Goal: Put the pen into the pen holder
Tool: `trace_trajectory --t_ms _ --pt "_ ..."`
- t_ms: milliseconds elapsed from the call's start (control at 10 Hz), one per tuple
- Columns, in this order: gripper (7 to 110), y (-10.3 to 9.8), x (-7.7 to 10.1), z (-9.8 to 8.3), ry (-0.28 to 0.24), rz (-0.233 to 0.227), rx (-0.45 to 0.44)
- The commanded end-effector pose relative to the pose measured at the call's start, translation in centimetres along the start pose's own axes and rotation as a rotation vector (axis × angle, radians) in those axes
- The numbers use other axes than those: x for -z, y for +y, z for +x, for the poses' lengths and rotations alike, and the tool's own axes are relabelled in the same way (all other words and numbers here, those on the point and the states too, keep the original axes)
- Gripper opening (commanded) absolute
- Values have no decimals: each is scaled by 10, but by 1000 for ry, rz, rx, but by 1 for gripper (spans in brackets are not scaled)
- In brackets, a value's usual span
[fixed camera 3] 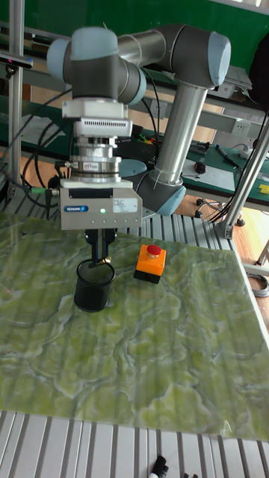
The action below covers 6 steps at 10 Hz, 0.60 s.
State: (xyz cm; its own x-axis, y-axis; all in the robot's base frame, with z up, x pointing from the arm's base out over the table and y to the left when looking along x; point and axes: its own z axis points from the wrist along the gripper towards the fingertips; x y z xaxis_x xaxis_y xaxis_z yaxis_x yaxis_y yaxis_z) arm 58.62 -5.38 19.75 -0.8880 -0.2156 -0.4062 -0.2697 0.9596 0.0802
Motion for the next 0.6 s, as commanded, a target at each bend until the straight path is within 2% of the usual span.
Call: trace_trajectory --t_ms 0,200,500 --pt "7 17 -21 6 -34 -41 -7" --pt "7 26 -8 19 -46 -39 -4" --pt "7 21 14 41 -62 -68 33"
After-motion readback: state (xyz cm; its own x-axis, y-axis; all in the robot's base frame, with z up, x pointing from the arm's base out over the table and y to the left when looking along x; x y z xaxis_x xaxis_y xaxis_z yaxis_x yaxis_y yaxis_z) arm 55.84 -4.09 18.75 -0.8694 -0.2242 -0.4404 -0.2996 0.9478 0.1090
